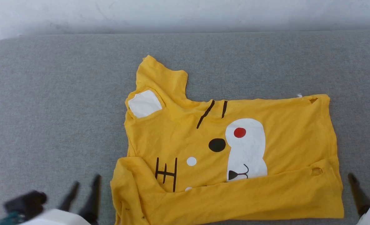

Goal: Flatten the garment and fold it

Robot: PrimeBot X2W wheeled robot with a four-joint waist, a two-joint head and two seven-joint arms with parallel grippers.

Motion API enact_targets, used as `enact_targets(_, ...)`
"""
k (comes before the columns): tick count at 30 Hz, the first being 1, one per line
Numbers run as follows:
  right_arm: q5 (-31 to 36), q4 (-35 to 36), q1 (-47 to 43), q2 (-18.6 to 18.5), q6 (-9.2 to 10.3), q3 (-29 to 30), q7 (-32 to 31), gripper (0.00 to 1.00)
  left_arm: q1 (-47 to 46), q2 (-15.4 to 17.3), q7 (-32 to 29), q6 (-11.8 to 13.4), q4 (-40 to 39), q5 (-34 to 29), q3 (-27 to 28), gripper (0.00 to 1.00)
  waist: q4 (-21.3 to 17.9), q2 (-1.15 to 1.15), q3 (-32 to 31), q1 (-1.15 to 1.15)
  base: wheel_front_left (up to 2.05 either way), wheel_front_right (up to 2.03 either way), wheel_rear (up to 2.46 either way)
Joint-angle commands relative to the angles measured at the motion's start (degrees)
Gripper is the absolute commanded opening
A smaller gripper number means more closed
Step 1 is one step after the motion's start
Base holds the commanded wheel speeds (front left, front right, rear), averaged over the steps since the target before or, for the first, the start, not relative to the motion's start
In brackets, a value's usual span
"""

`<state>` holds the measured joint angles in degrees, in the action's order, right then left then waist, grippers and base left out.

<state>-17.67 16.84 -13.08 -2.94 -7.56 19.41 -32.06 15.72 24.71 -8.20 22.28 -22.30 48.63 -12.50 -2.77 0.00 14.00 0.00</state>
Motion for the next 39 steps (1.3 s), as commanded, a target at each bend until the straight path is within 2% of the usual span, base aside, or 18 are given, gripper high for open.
enact_targets(1,0.71,1.34,1.72,0.05,0.08,0.23,1.64,1.00,-0.73,1.22,1.45,0.73,-2.00,-1.68,1.88,1.00,-0.27,0.00,0.32,0.00,0.00,0.00,0.00)
enact_targets(4,2.72,3.00,4.06,0.05,0.08,0.29,5.44,1.00,-5.42,3.91,3.13,0.62,-5.04,-5.21,3.82,1.00,-0.40,0.00,1.84,0.00,0.00,0.00,0.00)
enact_targets(6,3.59,3.67,6.09,0.05,0.08,-0.03,8.19,1.00,-10.73,6.89,3.22,-0.13,-4.95,-9.02,3.74,1.00,-0.53,0.00,3.26,0.00,0.00,0.00,0.00)
enact_targets(10,5.32,4.18,10.14,0.05,0.08,-1.80,12.69,1.00,-24.90,9.93,1.08,-3.87,-2.93,-12.94,0.94,1.00,-0.87,0.00,6.85,0.00,0.00,0.00,0.00)
enact_targets(12,6.32,4.05,11.97,0.05,0.08,-2.94,14.08,1.00,-32.87,11.57,-0.88,-6.66,-0.20,-14.71,-0.95,1.00,-1.10,0.00,8.88,0.00,0.00,0.00,0.00)
enact_targets(14,6.61,3.66,13.73,0.06,0.08,-3.47,15.11,1.00,-40.88,11.95,-3.39,-8.98,2.80,-15.51,-2.79,1.00,-1.30,0.00,11.00,0.00,0.00,0.00,0.00)
enact_targets(17,6.97,3.39,15.80,0.06,0.08,-4.48,16.26,1.00,-52.12,12.66,-7.76,-13.79,8.03,-16.24,-5.98,1.00,-1.76,0.00,14.31,0.00,0.00,0.00,0.00)
enact_targets(21,7.01,2.55,17.34,0.06,0.08,-5.70,16.97,1.00,-62.67,12.05,-13.99,-21.55,14.91,-14.73,-11.09,1.00,-2.61,0.00,17.85,0.00,0.00,0.00,0.00)
enact_targets(24,6.74,1.82,18.12,0.06,0.08,-6.18,17.20,1.00,-67.35,10.71,-17.81,-24.82,19.69,-12.43,-13.04,1.00,-3.32,0.00,20.10,0.00,0.00,0.00,0.00)
enact_targets(30,6.48,0.48,19.53,0.06,0.08,-7.02,17.78,1.00,-71.95,10.00,-22.38,-27.03,26.69,-11.41,-15.76,1.00,-5.22,0.00,22.94,0.00,0.00,0.00,0.00)
enact_targets(39,5.88,-0.63,20.28,0.06,0.08,-6.74,18.22,1.00,-72.73,10.85,-29.07,-27.39,31.17,-9.50,-17.67,1.00,-6.53,0.00,24.86,0.00,0.00,0.00,0.00)
